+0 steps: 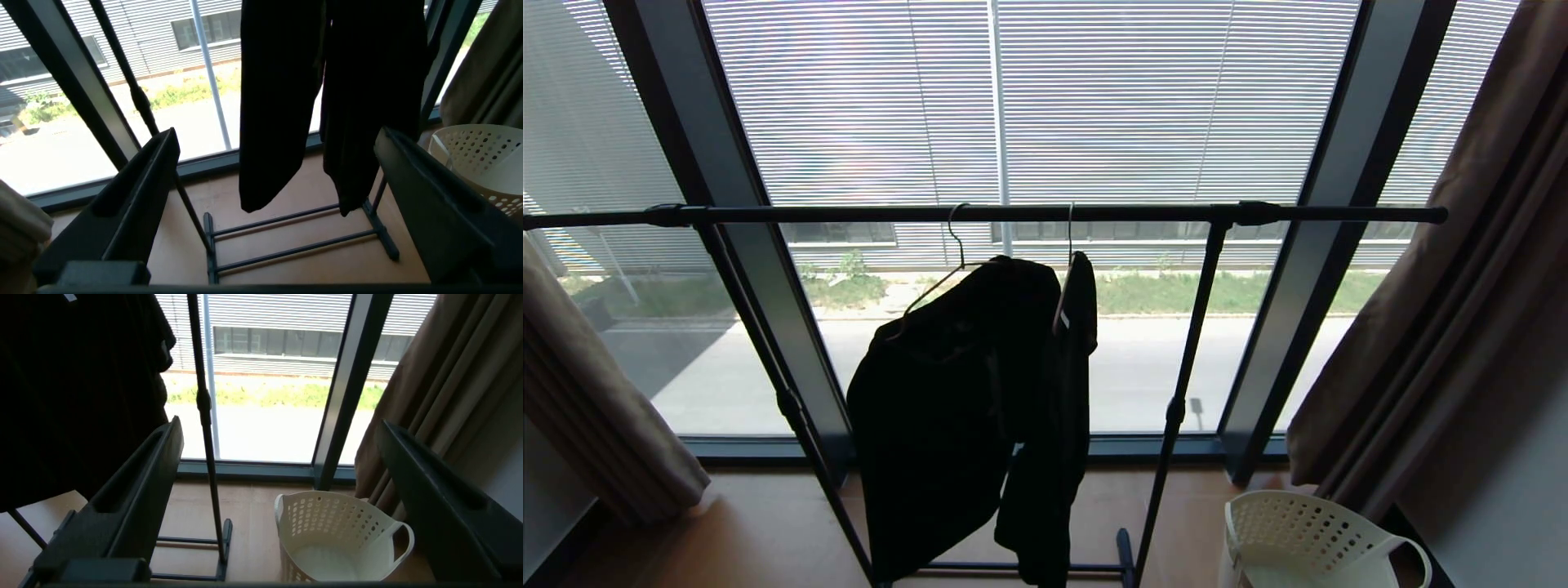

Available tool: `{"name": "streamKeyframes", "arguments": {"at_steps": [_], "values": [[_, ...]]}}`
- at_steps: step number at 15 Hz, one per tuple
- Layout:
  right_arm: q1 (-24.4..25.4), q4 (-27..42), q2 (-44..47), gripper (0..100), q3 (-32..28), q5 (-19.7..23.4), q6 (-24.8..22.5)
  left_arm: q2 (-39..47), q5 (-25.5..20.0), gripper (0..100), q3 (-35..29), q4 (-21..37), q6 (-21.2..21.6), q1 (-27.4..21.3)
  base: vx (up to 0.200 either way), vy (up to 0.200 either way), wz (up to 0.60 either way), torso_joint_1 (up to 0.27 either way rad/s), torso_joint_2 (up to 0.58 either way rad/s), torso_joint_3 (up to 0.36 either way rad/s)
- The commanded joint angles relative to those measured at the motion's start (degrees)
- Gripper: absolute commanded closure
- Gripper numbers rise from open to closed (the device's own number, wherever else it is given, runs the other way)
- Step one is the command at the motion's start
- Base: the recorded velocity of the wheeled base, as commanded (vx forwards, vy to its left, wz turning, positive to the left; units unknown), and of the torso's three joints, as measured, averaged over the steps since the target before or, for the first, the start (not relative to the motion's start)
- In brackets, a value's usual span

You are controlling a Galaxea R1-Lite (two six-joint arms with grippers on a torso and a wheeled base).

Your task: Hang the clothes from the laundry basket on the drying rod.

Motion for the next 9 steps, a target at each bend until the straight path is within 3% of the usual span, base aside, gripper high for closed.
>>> {"name": "streamKeyframes", "arguments": {"at_steps": [1, 9], "values": [[0.00, -0.01, 0.09, 0, 0.01, 0.02, 0.01, 0.09, 0.01, 0, -0.01, -0.01, -0.05, 0.00, 0.000, 0.000, 0.00, 0.000, 0.00, 0.000], [0.00, -0.01, 0.09, 0, 0.01, 0.02, 0.10, 0.09, 0.01, 0, -0.01, -0.01, -0.05, 0.00, 0.000, 0.000, 0.00, 0.000, 0.00, 0.000]]}}
